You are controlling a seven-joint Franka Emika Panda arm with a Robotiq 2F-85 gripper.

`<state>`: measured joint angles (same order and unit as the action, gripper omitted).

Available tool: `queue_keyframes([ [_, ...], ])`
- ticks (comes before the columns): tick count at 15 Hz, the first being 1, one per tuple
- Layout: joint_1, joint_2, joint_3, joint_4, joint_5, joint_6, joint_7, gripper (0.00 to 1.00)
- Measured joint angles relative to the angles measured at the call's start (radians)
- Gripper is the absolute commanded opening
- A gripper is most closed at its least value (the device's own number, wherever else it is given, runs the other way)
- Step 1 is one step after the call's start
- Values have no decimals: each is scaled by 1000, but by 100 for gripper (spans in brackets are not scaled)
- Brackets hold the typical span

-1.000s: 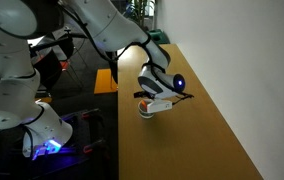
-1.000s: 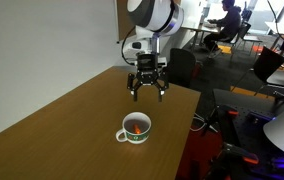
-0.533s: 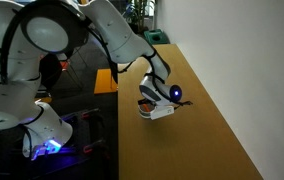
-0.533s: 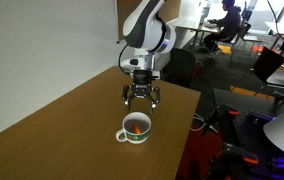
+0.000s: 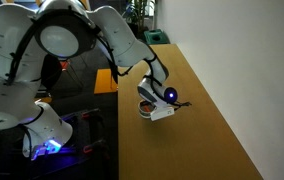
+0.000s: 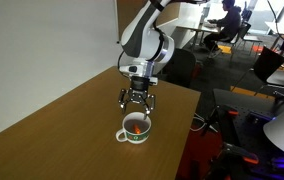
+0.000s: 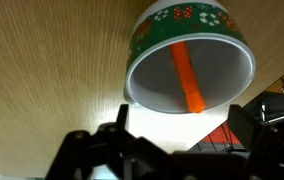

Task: Remove the marker from the mug cup and place it on the table

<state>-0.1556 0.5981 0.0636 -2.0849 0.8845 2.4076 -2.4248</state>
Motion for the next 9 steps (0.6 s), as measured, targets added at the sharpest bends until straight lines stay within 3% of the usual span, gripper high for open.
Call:
queue_keyframes([
  [9, -3, 2, 0, 4, -31, 0, -11, 100],
])
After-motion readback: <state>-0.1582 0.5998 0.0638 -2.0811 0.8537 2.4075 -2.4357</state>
